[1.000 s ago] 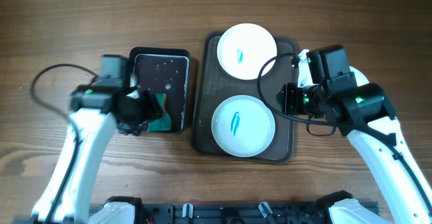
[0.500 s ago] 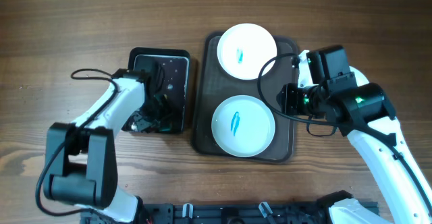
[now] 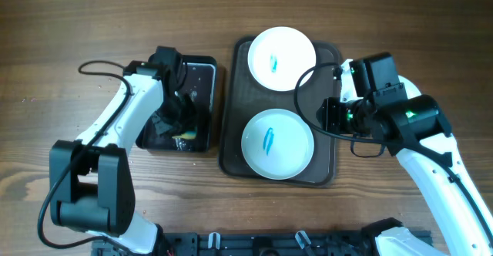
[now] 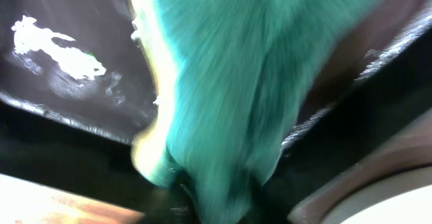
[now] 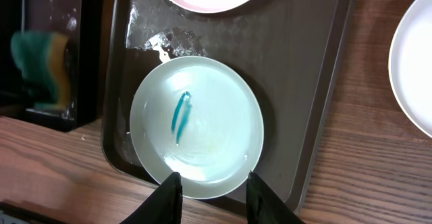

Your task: Clean dirty plates on tray and stack at the side

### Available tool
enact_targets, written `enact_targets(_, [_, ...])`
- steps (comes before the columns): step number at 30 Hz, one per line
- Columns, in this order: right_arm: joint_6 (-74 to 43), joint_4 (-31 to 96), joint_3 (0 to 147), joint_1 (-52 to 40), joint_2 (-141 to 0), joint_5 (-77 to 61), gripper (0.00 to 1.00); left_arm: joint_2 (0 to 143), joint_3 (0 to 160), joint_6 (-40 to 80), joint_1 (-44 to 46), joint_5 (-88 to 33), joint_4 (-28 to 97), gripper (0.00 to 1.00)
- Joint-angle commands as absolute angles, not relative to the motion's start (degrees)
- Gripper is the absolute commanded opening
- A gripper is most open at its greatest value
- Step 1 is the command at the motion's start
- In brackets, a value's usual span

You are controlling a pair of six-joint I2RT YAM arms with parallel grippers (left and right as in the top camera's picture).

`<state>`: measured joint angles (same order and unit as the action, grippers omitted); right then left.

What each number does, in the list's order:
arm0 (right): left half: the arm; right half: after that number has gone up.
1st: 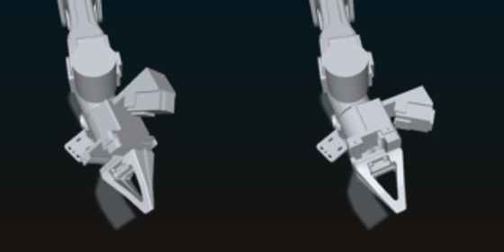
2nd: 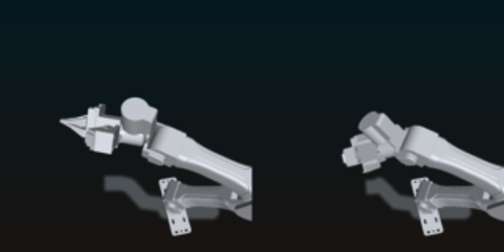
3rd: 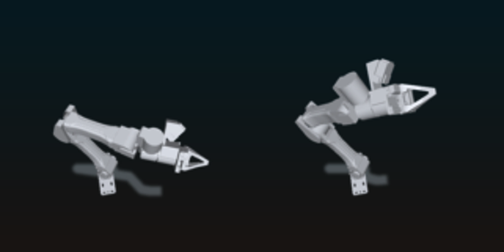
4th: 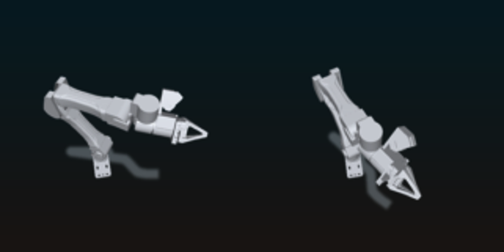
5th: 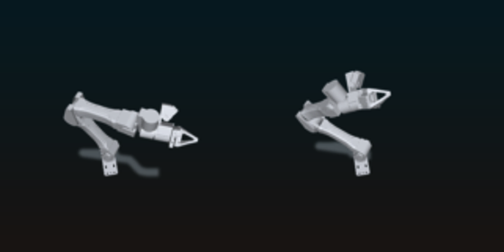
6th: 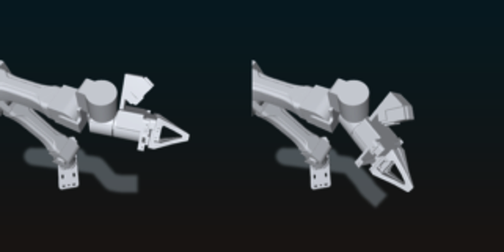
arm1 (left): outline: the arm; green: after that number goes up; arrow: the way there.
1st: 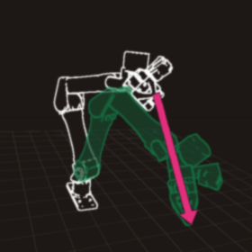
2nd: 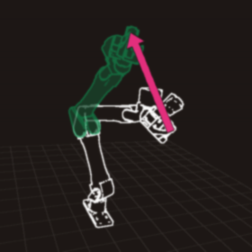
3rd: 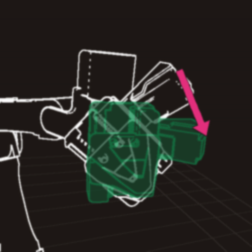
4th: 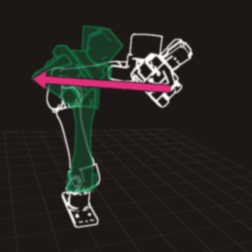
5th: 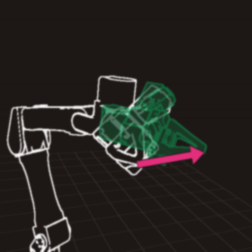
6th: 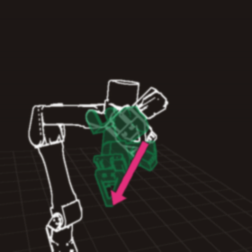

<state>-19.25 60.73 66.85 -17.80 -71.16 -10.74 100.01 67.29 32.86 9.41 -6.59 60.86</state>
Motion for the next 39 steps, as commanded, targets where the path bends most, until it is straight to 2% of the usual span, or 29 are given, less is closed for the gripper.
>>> enact_targets(1, [-19.6,60.9,67.4,-17.6,-71.5,-11.7,0.32,98.1,69.1,31.7,9.1,-1.0,61.1,0.57])
enact_targets(2, [-19.6,60.9,67.4,-17.6,-71.5,-11.7,0.32,98.2,69.1,31.7,9.1,1.0,60.8,0.63])
enact_targets(6, [-19.6,60.9,67.4,-17.6,-71.5,-11.7,0.32,99.1,67.6,31.7,9.2,4.6,56.6,0.66])
enact_targets(9, [-19.7,60.9,67.4,-17.6,-71.5,-11.7,0.32,100.0,65.5,31.0,9.2,4.5,49.6,0.66])
enact_targets(13, [-19.7,60.7,67.4,-17.6,-71.5,-11.7,0.31,101.0,61.3,24.4,9.8,1.1,38.0,0.66])
enact_targets(16, [-19.7,60.7,67.4,-17.6,-71.5,-11.7,0.31,101.6,59.0,22.6,10.5,0.6,34.1,0.65])
enact_targets(17, [-19.7,60.7,67.4,-17.6,-71.5,-11.7,0.31,101.8,58.5,22.7,10.7,1.3,33.6,0.61])
enact_targets(19, [-19.7,60.7,67.4,-17.6,-71.5,-11.7,0.31,102.2,57.8,22.7,10.7,3.5,33.3,0.40])
enact_targets(22, [-19.7,60.7,67.4,-17.6,-71.5,-11.7,0.31,102.5,57.2,22.7,10.7,7.3,32.7,0.20])
enact_targets(23, [-19.7,60.7,67.4,-17.6,-71.5,-11.7,0.31,102.6,57.1,22.7,10.7,8.6,32.8,0.04])
enact_targets(25, [-19.7,60.8,67.4,-17.6,-71.5,-11.7,0.31,102.5,57.1,22.7,10.7,8.9,33.0,0.04])
enact_targets(28, [-19.7,61.0,67.4,-17.6,-71.5,-11.7,0.31,101.1,58.5,22.7,10.7,8.8,35.6,0.04])
enact_targets(29, [-19.7,61.0,67.4,-17.6,-71.5,-11.7,0.31,100.4,59.3,22.7,10.7,8.4,37.0,0.16])
enact_targets(30, [-19.7,61.0,67.4,-17.6,-71.5,-11.7,0.31,99.7,60.2,22.7,10.7,8.1,38.6,0.34])
enact_targets(33, [-19.7,61.0,67.4,-17.6,-71.5,-11.7,0.31,97.7,61.9,22.7,10.7,5.6,42.4,0.57])
enact_targets(36, [-19.7,61.0,67.4,-17.6,-71.5,-11.7,0.30,97.1,61.9,22.7,10.7,1.4,44.8,0.60])
enact_targets(39, [-19.6,61.2,67.4,-17.6,-71.5,-11.7,0.31,97.3,61.5,22.7,10.7,-2.0,46.7,0.57])
